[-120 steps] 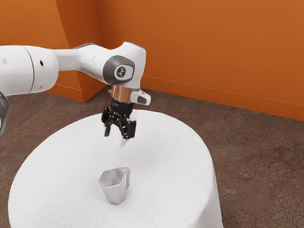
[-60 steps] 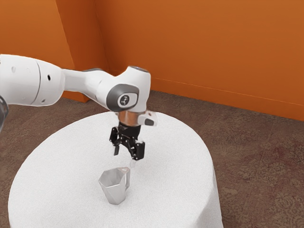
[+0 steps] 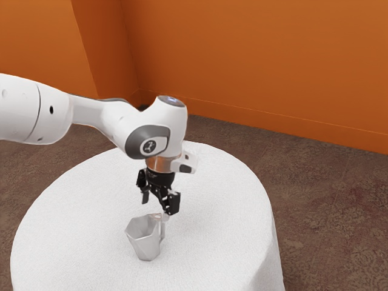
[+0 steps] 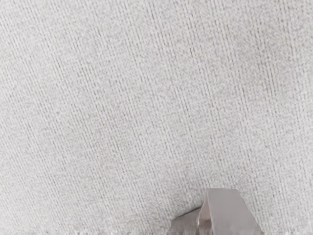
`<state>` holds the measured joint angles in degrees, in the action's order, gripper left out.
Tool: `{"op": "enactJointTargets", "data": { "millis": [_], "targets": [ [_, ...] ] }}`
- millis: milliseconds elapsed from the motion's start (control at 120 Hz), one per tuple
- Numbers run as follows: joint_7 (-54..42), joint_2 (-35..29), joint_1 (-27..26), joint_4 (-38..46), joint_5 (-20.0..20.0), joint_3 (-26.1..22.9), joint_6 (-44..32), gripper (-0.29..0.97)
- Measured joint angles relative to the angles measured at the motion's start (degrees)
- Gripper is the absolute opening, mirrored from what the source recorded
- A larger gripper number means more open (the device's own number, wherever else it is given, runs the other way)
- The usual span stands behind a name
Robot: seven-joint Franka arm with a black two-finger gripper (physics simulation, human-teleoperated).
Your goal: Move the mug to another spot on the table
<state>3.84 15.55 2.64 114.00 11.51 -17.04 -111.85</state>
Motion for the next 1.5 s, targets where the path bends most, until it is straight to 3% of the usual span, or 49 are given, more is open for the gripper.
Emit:
{"op": "enactJointTargets", "data": {
  "millis": [767,1300,1500],
  "targets": [
    [1.6,-1.3,0.0,4.4,-2.3,-2.0,-4.0,0.67],
    [1.6,-0.7,0.0,3.8,-2.3,-2.5,-3.7,0.43],
    [1.3,-0.6,0.0,3.7,-2.2,-2.6,-2.7,0.25]
  ]
}}
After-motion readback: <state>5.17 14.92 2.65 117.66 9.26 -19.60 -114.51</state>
